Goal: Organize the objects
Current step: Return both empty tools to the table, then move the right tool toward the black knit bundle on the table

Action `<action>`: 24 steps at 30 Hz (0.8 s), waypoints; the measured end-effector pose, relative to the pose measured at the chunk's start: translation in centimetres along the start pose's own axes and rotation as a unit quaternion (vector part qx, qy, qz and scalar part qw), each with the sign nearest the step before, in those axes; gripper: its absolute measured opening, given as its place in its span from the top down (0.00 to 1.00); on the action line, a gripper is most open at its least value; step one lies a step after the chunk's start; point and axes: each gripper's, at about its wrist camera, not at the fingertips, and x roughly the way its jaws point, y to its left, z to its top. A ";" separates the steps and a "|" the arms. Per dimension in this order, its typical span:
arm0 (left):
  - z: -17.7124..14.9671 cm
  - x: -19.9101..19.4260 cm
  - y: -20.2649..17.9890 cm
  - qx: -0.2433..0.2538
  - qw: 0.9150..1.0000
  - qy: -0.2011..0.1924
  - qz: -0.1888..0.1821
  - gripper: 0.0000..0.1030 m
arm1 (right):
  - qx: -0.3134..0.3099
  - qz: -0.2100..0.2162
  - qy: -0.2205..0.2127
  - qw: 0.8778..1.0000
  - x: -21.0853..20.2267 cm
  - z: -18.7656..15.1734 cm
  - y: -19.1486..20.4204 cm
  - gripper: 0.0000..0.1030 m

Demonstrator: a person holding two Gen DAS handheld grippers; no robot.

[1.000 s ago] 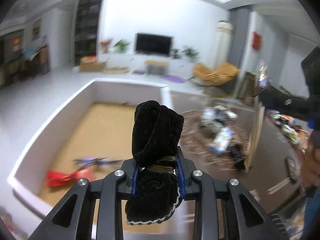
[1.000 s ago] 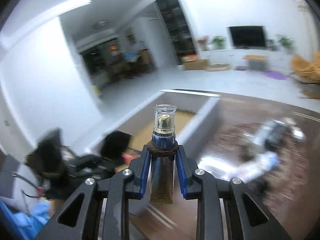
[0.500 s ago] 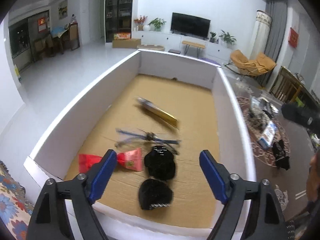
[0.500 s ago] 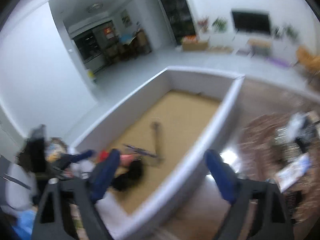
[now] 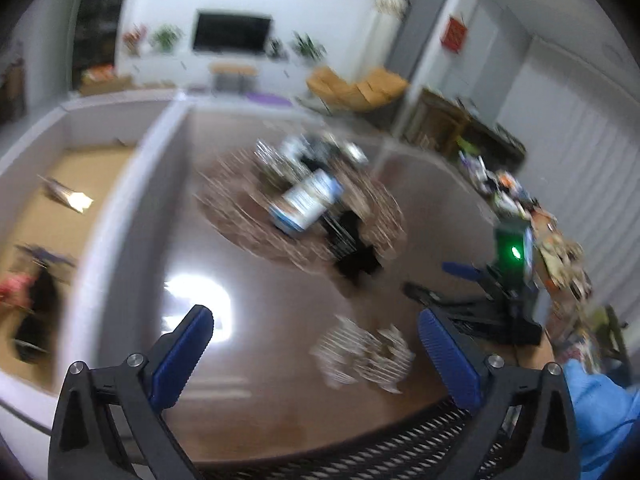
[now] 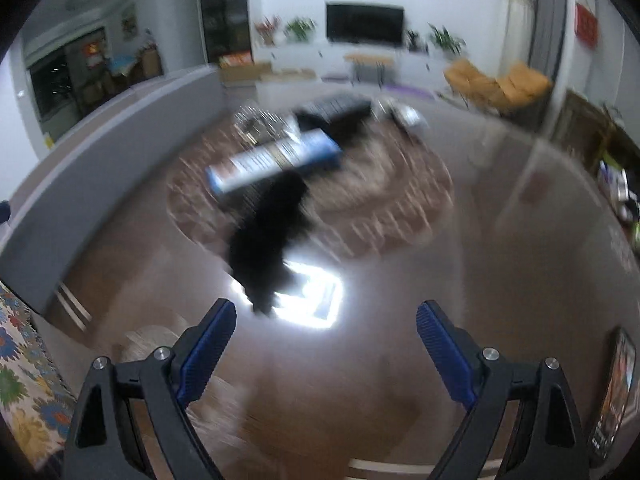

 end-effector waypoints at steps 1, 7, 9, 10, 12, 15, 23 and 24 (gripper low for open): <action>-0.3 1.2 -0.5 0.003 1.000 0.010 -0.003 0.00 | 0.001 -0.001 0.006 1.000 0.3 0.0 -0.2 0.11; 0.1 9.3 0.2 0.033 0.998 0.041 0.047 0.00 | -0.008 0.003 0.022 1.000 2.5 0.1 -0.2 0.11; 0.7 11.5 1.1 0.041 0.997 0.045 0.051 0.00 | -0.002 0.004 0.019 1.000 3.1 -0.3 -0.1 0.03; 1.2 12.6 1.6 0.046 0.996 0.048 0.054 0.00 | -0.003 0.001 0.023 1.000 3.5 -0.2 -0.1 0.00; 1.6 14.1 2.5 0.053 0.995 0.054 0.067 0.00 | -0.001 -0.001 0.023 1.000 3.7 -0.1 -0.1 0.00; 2.3 15.4 3.3 0.063 0.993 0.045 0.087 0.00 | 0.000 -0.003 0.023 1.000 3.8 0.0 -0.1 0.00; 2.6 16.8 2.8 0.092 0.987 0.060 0.117 0.00 | 0.002 -0.005 0.021 1.000 3.2 0.1 0.0 0.00; 2.6 16.8 2.8 0.092 0.987 0.059 0.117 0.00 | 0.003 -0.007 0.021 1.000 3.2 0.1 0.0 0.00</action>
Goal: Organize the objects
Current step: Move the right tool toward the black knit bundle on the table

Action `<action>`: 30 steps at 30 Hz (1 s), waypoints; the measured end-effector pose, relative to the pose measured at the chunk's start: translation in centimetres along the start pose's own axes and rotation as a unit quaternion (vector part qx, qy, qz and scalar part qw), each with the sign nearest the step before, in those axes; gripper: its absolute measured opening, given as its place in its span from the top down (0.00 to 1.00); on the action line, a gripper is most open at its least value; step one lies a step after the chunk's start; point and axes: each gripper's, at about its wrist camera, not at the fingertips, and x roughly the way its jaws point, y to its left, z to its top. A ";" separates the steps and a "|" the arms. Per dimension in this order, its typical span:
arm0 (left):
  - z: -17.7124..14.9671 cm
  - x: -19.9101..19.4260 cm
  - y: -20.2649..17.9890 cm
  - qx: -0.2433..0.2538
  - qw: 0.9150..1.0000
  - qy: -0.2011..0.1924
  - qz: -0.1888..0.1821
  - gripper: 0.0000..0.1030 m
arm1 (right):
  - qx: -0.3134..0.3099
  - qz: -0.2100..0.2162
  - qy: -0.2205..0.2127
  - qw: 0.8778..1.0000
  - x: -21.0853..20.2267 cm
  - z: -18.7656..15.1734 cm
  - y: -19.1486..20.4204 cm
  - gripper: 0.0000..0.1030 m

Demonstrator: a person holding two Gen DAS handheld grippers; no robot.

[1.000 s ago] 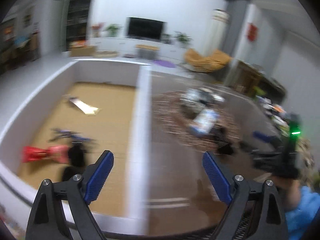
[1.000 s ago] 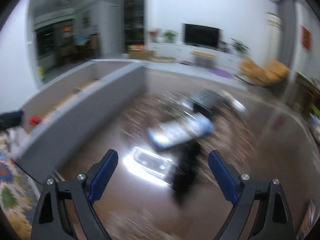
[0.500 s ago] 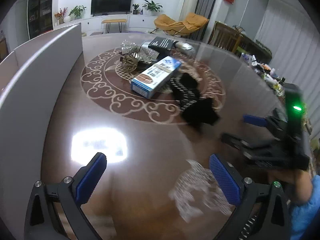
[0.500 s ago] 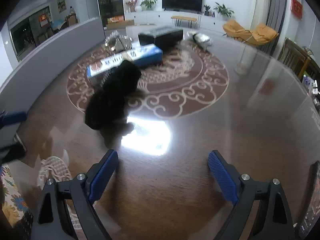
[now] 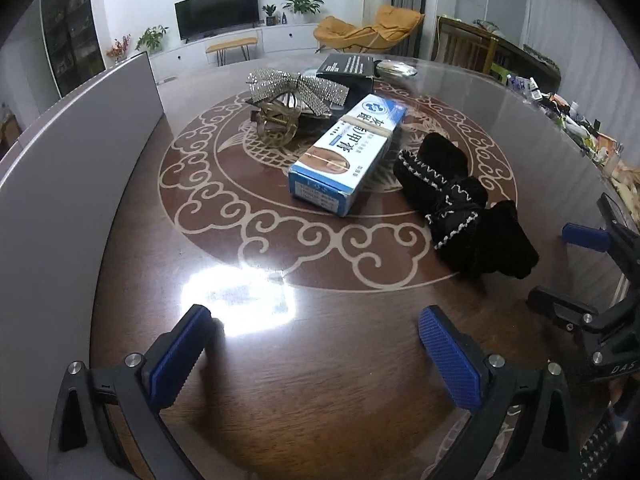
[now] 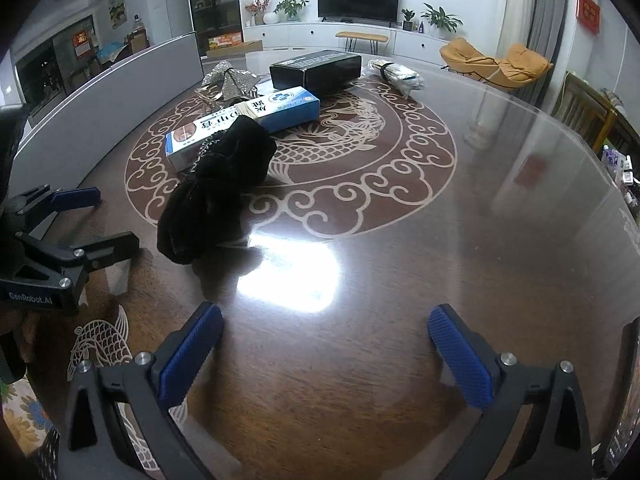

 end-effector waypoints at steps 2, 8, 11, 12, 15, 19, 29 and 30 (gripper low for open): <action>0.0 0.1 0.0 0.000 1.000 0.001 0.000 0.00 | 0.006 -0.004 0.000 1.000 -0.1 0.0 -0.2 0.00; 0.0 0.0 0.0 0.000 1.000 0.001 0.000 0.00 | 0.009 -0.007 -0.001 1.000 -0.2 0.0 -0.3 0.00; 0.0 0.0 0.0 0.000 1.000 0.001 0.000 0.00 | 0.009 -0.007 -0.001 1.000 -0.2 0.0 -0.3 0.00; 0.0 0.1 0.0 0.000 1.000 0.000 0.000 0.00 | 0.009 -0.007 -0.001 1.000 -0.2 0.0 -0.3 0.00; 0.0 0.1 0.0 0.000 1.000 0.001 0.000 0.00 | 0.009 -0.007 -0.001 1.000 -0.2 0.0 -0.3 0.00; 0.0 0.0 0.0 0.000 1.000 0.000 0.000 0.00 | 0.009 -0.007 -0.001 1.000 -0.2 0.1 -0.3 0.00; 0.0 0.0 0.0 0.000 1.000 0.000 0.000 0.00 | 0.009 -0.007 -0.001 1.000 -0.2 0.0 -0.3 0.00; 0.0 0.0 0.0 0.000 1.000 0.000 0.000 0.00 | 0.009 -0.007 -0.001 1.000 -0.2 0.0 -0.3 0.00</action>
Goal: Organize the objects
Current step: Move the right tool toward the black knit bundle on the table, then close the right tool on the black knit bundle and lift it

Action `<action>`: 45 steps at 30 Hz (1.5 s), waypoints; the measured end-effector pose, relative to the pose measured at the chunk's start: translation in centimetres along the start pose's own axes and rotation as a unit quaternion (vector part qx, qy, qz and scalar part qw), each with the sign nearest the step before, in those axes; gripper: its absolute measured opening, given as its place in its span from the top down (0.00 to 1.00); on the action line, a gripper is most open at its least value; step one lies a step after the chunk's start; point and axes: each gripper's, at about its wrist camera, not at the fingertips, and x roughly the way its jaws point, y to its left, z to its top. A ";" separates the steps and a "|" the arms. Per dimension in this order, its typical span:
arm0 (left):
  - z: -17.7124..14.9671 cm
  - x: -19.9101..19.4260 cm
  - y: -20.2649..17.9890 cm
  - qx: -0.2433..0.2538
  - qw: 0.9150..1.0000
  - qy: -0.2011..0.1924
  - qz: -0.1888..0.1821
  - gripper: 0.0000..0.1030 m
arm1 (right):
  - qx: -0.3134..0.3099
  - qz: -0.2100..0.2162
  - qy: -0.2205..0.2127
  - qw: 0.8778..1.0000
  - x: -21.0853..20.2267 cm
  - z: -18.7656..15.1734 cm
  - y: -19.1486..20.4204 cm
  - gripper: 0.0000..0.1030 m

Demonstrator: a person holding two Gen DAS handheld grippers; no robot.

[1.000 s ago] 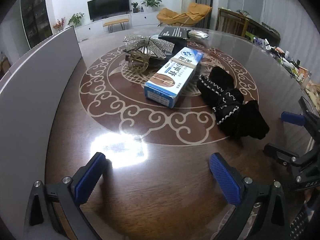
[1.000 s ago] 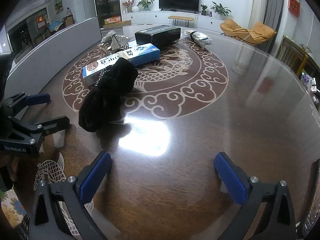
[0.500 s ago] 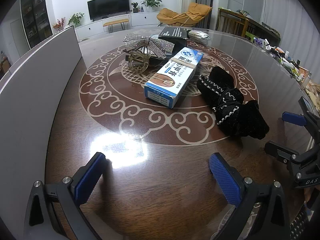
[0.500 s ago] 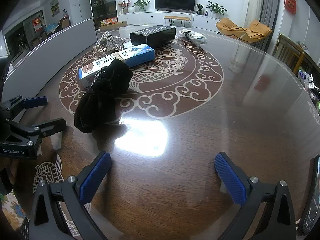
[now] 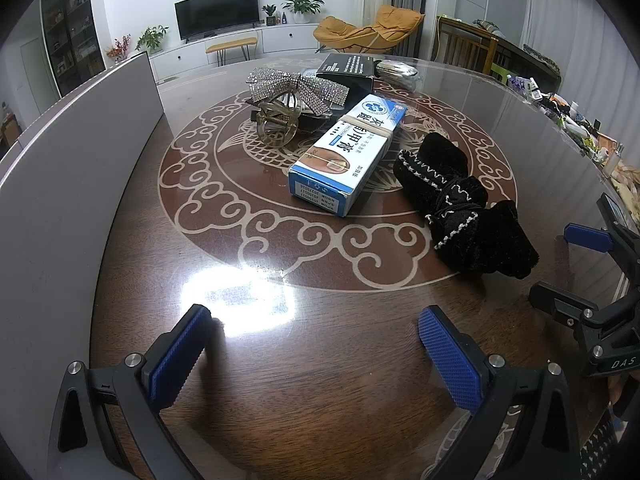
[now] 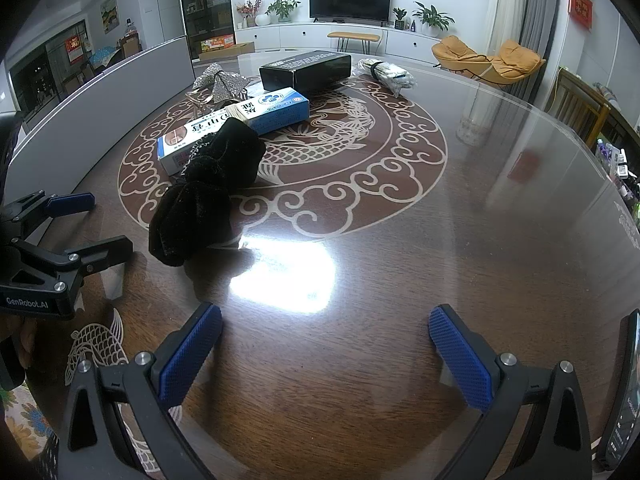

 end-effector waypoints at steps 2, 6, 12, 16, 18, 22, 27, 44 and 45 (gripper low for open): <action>0.1 -0.1 0.0 0.008 1.000 0.002 -0.005 0.00 | 0.000 0.000 0.000 1.000 0.0 0.0 0.0 0.00; -0.3 -0.7 0.8 0.033 0.999 0.003 -0.024 0.00 | 0.000 0.000 0.000 1.000 0.0 0.0 0.0 0.00; -0.3 -1.0 0.9 0.023 1.000 0.000 -0.017 0.00 | 0.000 0.000 0.000 1.000 0.0 0.0 0.0 0.00; -0.3 -0.9 0.8 0.023 1.000 0.000 -0.017 0.00 | -0.001 0.004 0.005 1.000 0.1 0.2 -0.1 0.00; -0.3 -0.9 0.8 0.023 1.000 0.000 -0.017 0.00 | 0.008 0.023 0.024 0.999 0.1 0.9 -0.1 0.00; -0.3 -0.8 0.8 0.023 1.000 0.000 -0.017 0.00 | 0.050 0.109 -0.010 0.993 -2.3 4.1 1.0 0.00; -0.3 -0.8 0.9 0.023 1.000 -0.001 -0.017 0.00 | 0.028 0.159 0.016 0.987 0.1 8.4 5.2 0.08; -0.3 -0.8 0.9 0.023 1.000 -0.001 -0.017 0.00 | 0.047 -0.024 -0.005 0.999 1.0 5.2 -3.9 0.58; -0.3 -0.8 0.9 0.023 1.000 -0.001 -0.017 0.00 | 0.053 -0.026 -0.005 0.998 0.9 5.0 -4.5 0.46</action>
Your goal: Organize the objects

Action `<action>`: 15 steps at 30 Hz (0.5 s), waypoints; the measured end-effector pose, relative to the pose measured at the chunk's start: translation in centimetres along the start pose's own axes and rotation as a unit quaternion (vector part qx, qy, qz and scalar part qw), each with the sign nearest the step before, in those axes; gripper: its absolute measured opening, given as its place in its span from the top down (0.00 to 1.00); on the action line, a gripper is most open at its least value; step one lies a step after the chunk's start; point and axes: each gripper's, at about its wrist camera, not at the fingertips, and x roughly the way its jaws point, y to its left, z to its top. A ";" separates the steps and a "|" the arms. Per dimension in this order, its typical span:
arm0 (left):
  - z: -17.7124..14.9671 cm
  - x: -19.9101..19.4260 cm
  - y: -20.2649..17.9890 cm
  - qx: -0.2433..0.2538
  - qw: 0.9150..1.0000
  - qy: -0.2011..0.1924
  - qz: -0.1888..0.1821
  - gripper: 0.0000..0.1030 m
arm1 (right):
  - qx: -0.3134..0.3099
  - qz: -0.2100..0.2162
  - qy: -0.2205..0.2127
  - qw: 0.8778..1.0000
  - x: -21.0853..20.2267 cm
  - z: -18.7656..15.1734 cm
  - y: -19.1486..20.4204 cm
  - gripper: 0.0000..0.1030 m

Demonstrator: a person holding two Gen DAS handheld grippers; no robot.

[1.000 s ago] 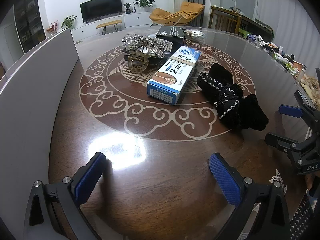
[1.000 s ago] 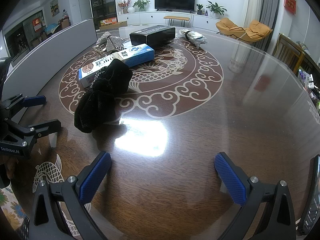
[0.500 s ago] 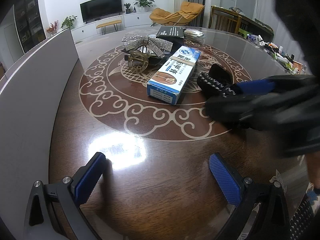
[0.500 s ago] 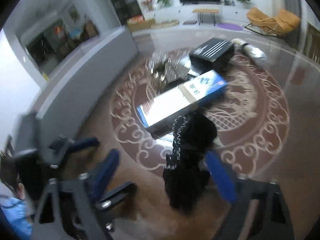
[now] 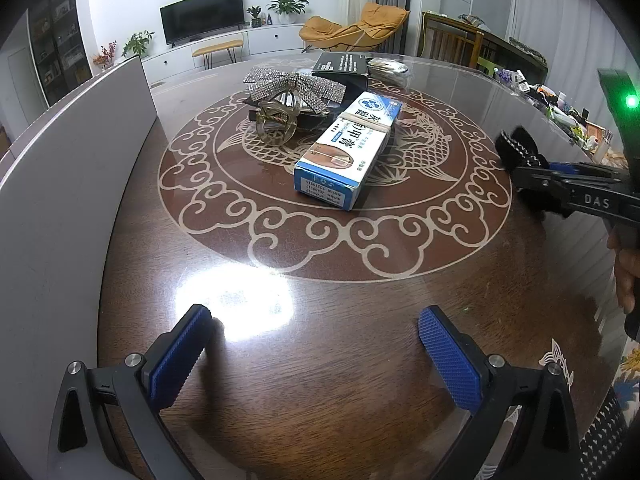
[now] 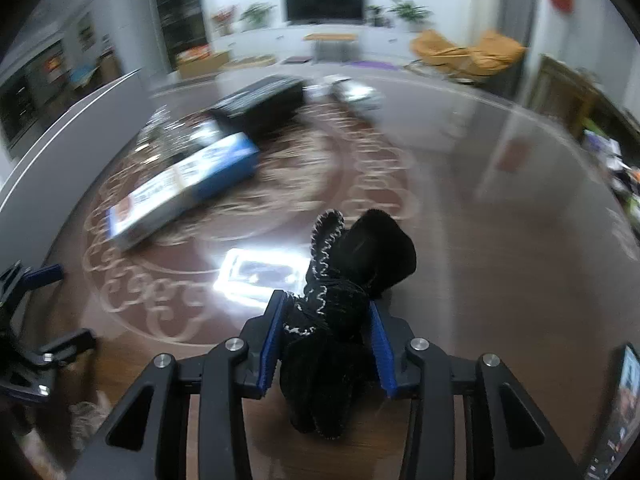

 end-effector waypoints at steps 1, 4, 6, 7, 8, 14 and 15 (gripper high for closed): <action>0.0 0.0 0.0 0.000 1.000 0.000 0.000 0.00 | 0.005 0.001 0.004 1.000 0.1 -0.2 -0.5 0.26; 0.0 0.0 0.0 0.000 1.000 0.000 0.000 0.00 | 0.003 -0.002 0.000 1.000 0.2 -1.0 -1.2 0.15; 0.0 0.0 0.0 0.000 1.000 0.000 0.000 0.00 | -0.002 -0.007 0.003 1.000 0.4 -1.3 -1.0 0.15; 0.0 0.0 0.0 0.000 1.000 0.000 0.000 0.00 | -0.002 -0.006 0.007 1.000 0.6 -1.5 -1.0 0.15; 0.0 0.0 0.0 0.000 1.000 0.000 0.000 0.00 | -0.001 -0.004 0.008 1.000 0.7 -1.7 -1.0 0.15; 0.0 0.0 0.0 0.000 1.000 0.000 0.000 0.00 | 0.006 -0.013 0.008 1.000 1.3 -2.0 -0.9 0.01; 0.0 0.0 0.0 0.000 1.000 0.000 0.000 0.00 | 0.007 -0.014 0.008 1.000 1.4 -1.9 -0.9 0.00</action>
